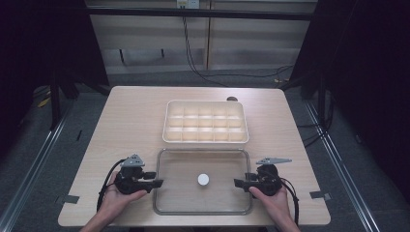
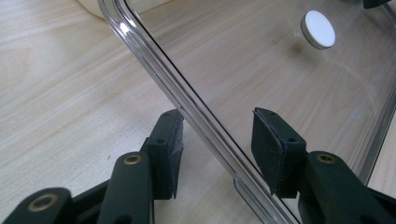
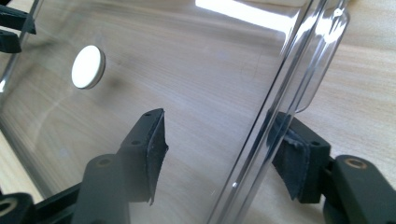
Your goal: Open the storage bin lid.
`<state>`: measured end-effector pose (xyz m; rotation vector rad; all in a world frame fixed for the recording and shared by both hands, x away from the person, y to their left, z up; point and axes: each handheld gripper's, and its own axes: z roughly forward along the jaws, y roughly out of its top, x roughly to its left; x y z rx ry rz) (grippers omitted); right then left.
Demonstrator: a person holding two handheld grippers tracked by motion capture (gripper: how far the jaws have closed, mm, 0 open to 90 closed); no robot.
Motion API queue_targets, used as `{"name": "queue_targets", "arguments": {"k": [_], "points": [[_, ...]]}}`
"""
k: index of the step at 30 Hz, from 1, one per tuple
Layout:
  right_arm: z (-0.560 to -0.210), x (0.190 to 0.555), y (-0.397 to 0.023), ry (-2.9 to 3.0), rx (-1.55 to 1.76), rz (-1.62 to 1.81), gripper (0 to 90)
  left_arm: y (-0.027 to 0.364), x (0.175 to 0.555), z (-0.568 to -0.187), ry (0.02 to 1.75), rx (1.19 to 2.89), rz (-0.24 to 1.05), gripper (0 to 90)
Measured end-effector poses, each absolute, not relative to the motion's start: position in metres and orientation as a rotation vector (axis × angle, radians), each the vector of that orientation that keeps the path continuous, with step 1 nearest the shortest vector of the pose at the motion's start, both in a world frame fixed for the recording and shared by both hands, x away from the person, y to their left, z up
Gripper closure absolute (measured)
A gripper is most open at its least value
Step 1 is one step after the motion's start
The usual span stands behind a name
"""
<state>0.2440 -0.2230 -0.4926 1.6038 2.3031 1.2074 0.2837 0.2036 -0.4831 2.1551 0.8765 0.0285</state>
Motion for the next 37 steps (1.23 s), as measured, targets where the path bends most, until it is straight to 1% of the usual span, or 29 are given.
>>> {"name": "queue_targets", "arguments": {"k": [4, 8, 14, 17, 19, 21, 22, 23, 25, 30, 31, 32, 34, 37], "points": [[-0.494, 0.244, -0.222, 2.289, 1.601, 1.135, 37.3, 0.202, 0.285, -0.485, 0.894, 2.168, 0.024, 52.2], [-0.495, 0.244, -0.221, 2.286, 1.597, 1.119, 37.2, 0.2, 0.284, -0.488, 0.897, 2.18, 0.018, 48.0], [-0.496, 0.245, -0.221, 2.27, 1.6, 1.119, 35.2, 0.2, 0.287, -0.491, 0.911, 2.18, -0.01, 46.9], [-0.496, 0.245, -0.221, 2.268, 1.568, 1.091, 36.4, 0.2, 0.287, -0.491, 0.919, 2.172, 0.005, 47.1], [-0.496, 0.246, -0.223, 2.263, 1.576, 1.101, 36.0, 0.2, 0.289, -0.492, 0.927, 2.173, -0.015, 46.4], [-0.495, 0.246, -0.225, 2.246, 1.574, 1.102, 35.7, 0.2, 0.289, -0.493, 0.928, 2.185, -0.008, 45.2], [-0.493, 0.246, -0.226, 2.229, 1.576, 1.12, 35.6, 0.2, 0.289, -0.492, 0.918, 2.198, 0.025, 42.6], [-0.492, 0.246, -0.228, 2.215, 1.575, 1.15, 35.4, 0.199, 0.289, -0.491, 0.918, 2.191, 0.036, 44.2], [-0.49, 0.245, -0.232, 2.194, 1.573, 1.182, 35.2, 0.201, 0.289, -0.491, 0.92, 2.176, 0.02, 43.0], [-0.481, 0.238, -0.239, 2.127, 1.534, 1.269, 32.7, 0.206, 0.289, -0.486, 0.921, 2.137, 0.036, 35.9], [-0.481, 0.238, -0.239, 2.127, 1.534, 1.269, 32.7, 0.209, 0.287, -0.483, 0.916, 2.115, 0.053, 35.9], [-0.474, 0.232, -0.243, 2.084, 1.464, 1.312, 31.1, 0.215, 0.285, -0.477, 0.907, 2.079, 0.075, 33.8], [-0.469, 0.226, -0.247, 2.051, 1.434, 1.363, 28.9, 0.223, 0.281, -0.472, 0.907, 2.032, 0.115, 33.6], [-0.463, 0.219, -0.256, 2.007, 1.403, 1.373, 26.6, 0.23, 0.278, -0.469, 0.916, 2.002, 0.138, 32.9]]}}
